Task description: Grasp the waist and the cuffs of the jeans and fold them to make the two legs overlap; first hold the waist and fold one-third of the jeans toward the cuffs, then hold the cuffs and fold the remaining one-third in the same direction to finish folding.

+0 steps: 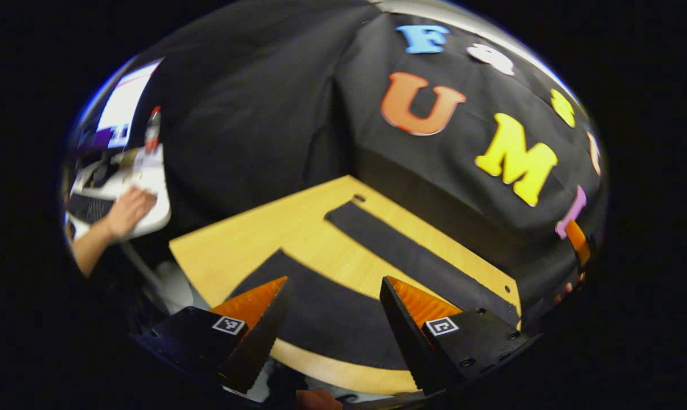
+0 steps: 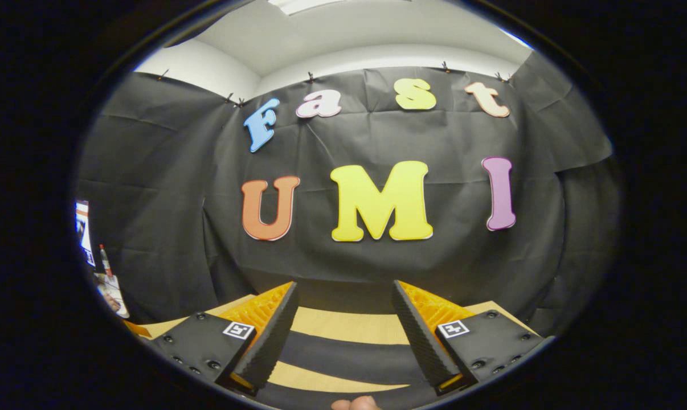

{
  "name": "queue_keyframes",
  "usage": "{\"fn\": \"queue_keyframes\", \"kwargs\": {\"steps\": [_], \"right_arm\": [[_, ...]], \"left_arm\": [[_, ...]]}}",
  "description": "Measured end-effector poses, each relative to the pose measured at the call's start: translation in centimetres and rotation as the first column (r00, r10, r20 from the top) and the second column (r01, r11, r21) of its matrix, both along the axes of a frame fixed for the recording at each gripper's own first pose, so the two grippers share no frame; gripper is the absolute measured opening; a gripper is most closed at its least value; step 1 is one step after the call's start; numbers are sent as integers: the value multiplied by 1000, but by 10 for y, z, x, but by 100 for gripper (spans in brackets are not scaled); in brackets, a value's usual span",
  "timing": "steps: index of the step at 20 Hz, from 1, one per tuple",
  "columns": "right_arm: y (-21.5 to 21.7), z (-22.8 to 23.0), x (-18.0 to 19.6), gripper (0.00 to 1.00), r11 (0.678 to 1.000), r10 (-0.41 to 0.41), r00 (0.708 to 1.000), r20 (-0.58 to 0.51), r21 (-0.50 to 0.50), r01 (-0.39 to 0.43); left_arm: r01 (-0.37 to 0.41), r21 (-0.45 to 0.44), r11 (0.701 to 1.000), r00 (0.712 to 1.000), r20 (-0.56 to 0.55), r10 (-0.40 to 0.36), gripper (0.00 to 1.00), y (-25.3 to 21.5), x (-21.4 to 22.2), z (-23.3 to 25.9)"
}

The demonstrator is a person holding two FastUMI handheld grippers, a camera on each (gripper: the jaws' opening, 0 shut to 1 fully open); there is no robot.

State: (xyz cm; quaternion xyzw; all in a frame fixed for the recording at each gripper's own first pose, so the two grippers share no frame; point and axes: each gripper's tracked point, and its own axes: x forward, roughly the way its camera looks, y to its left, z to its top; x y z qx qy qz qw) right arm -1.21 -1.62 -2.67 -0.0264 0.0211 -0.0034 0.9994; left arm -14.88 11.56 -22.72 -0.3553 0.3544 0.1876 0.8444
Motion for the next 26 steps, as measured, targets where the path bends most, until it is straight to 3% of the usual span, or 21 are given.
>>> {"fn": "queue_keyframes", "kwargs": {"steps": [1, 3, 8, 12, 21, 23, 24, 25, 26], "right_arm": [[-3, -2, 0, 98, 1000, -7, 1000, -7, -3, 7], [-9, -3, -2, 97, 1000, -25, 1000, -13, -5, 25], [-23, -4, -4, 97, 997, -65, 998, -20, -38, 64], [-43, -4, -7, 97, 992, -120, 992, -27, -40, 119], [-63, -12, -8, 98, 982, -182, 982, -51, -54, 179], [-74, -15, -10, 98, 978, -203, 977, -57, -52, 200], [-82, -18, -11, 97, 975, -219, 974, -65, -44, 217], [-90, -21, -11, 98, 973, -232, 970, -76, -32, 230], [-99, -24, -12, 99, 970, -242, 966, -90, -17, 241]], "left_arm": [[-90, -137, 986, 995, -54, 83, 99, -1, -8, -18], [-242, -296, 924, 967, -148, 206, 99, 2, -20, -42], [-380, -385, 841, 917, -276, 288, 98, 26, -33, -99], [-477, -443, 759, 872, -347, 346, 98, 30, -31, -114], [-463, -461, 757, 885, -296, 360, 97, 38, 11, -120], [-430, -468, 772, 898, -310, 312, 94, 33, 7, -125], [-420, -470, 776, 903, -305, 304, 79, 34, 7, -128], [-441, -460, 771, 892, -324, 316, 73, 35, 3, -135], [-467, -449, 762, 876, -354, 329, 53, 38, -6, -139]]}}
